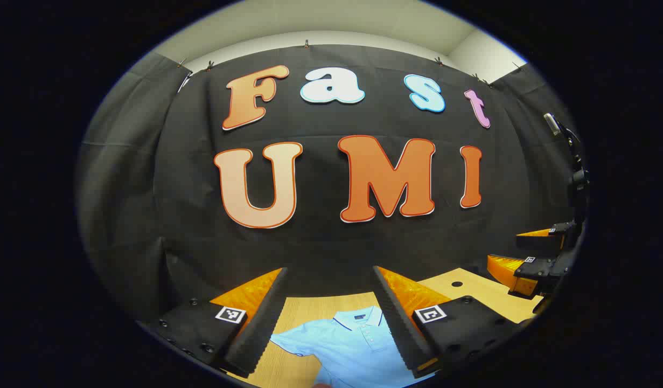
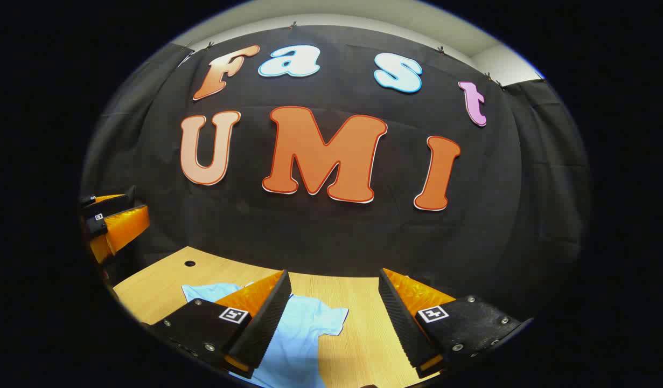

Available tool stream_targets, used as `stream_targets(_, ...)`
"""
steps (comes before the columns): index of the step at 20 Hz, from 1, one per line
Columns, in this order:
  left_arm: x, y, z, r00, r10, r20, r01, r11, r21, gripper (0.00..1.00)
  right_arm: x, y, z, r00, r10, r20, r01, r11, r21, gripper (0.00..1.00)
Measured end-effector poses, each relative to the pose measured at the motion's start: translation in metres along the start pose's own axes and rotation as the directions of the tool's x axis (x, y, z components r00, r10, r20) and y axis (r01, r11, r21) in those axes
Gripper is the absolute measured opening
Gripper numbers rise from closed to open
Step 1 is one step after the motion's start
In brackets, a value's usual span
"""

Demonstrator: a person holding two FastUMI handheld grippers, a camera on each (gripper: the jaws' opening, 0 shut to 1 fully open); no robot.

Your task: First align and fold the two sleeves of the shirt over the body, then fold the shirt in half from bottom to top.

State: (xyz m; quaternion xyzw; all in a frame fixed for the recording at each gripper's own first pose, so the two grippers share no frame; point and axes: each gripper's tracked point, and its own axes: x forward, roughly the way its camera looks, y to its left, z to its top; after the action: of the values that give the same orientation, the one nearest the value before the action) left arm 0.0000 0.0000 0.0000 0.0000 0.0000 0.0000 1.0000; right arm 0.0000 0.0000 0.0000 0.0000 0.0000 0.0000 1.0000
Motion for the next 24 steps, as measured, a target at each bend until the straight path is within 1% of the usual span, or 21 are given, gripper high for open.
stream_targets(3, 0.001, 0.002, -0.003, 1.000, -0.016, 0.004, 0.016, 1.000, 0.001, 0.96, -0.001, 0.001, -0.001, 1.000, -0.018, -0.014, 0.018, 1.000, 0.000, 0.98)
stream_targets(7, 0.001, 0.010, -0.005, 0.999, -0.036, 0.013, 0.035, 0.999, 0.006, 0.99, -0.005, 0.004, -0.001, 0.999, -0.048, -0.021, 0.048, 0.999, 0.000, 0.98)
stream_targets(10, 0.003, 0.021, -0.003, 0.999, -0.045, 0.024, 0.044, 0.999, 0.025, 0.99, -0.008, 0.006, -0.006, 0.994, -0.092, -0.054, 0.092, 0.996, -0.012, 0.98)
stream_targets(12, 0.004, 0.023, -0.003, 0.997, -0.060, 0.038, 0.059, 0.998, 0.028, 0.99, -0.013, 0.012, -0.011, 0.993, -0.095, -0.069, 0.095, 0.995, -0.012, 0.98)
stream_targets(14, 0.004, 0.024, -0.004, 0.995, -0.081, 0.056, 0.079, 0.996, 0.027, 0.99, -0.015, 0.015, -0.014, 0.991, -0.108, -0.080, 0.105, 0.994, -0.035, 0.99)
stream_targets(17, 0.005, 0.026, -0.006, 0.994, -0.089, 0.062, 0.087, 0.995, 0.045, 0.99, -0.012, 0.019, -0.022, 0.988, -0.105, -0.112, 0.101, 0.994, -0.045, 0.98)
stream_targets(19, 0.006, 0.025, -0.007, 0.994, -0.086, 0.062, 0.083, 0.995, 0.057, 0.99, -0.003, 0.014, -0.038, 0.979, -0.118, -0.165, 0.109, 0.992, -0.063, 0.98)
stream_targets(24, 0.009, 0.020, -0.006, 0.997, -0.052, 0.056, 0.048, 0.997, 0.068, 1.00, 0.036, 0.011, -0.075, 0.951, -0.054, -0.304, 0.048, 0.998, -0.028, 0.97)
